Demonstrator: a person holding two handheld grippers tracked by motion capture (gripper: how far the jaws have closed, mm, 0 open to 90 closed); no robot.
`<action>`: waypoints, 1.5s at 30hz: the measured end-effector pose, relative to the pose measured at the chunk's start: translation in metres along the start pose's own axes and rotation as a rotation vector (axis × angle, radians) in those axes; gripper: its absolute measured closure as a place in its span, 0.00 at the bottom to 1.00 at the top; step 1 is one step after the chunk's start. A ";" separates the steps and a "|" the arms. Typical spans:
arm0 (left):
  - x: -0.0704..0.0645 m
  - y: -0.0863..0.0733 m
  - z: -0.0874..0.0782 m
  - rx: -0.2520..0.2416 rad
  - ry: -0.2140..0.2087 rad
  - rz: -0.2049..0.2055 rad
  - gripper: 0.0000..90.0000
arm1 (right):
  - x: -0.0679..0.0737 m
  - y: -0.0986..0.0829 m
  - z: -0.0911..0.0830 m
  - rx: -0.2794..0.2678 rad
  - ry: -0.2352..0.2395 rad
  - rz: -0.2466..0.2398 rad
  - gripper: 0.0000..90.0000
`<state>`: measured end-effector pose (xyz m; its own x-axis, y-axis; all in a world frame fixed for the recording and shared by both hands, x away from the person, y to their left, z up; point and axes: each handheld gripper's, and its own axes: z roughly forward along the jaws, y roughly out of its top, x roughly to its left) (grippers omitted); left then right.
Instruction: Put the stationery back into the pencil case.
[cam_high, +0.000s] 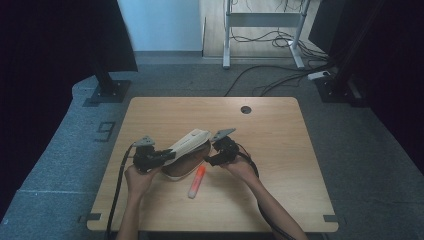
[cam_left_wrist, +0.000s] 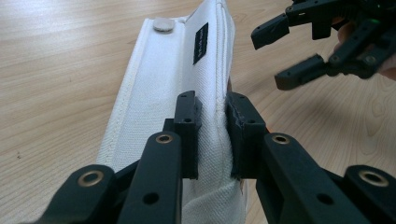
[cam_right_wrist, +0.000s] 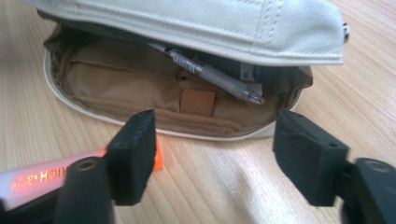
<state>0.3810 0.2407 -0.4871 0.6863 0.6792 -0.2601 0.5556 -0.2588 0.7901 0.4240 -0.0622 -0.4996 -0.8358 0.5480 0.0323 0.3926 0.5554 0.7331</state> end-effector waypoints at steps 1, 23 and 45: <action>0.000 0.000 0.000 0.000 0.000 0.000 0.84 | 0.002 -0.001 0.000 0.005 -0.005 -0.006 0.29; -0.001 0.000 0.000 0.001 0.000 0.004 0.84 | 0.028 -0.006 0.028 0.022 -0.012 -0.013 0.15; -0.001 0.000 0.001 0.003 -0.003 0.004 0.84 | 0.025 -0.022 0.038 0.059 -0.042 -0.012 0.17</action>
<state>0.3809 0.2394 -0.4878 0.6900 0.6761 -0.2585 0.5543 -0.2638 0.7894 0.4093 -0.0374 -0.5405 -0.8241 0.5665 -0.0055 0.4060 0.5973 0.6917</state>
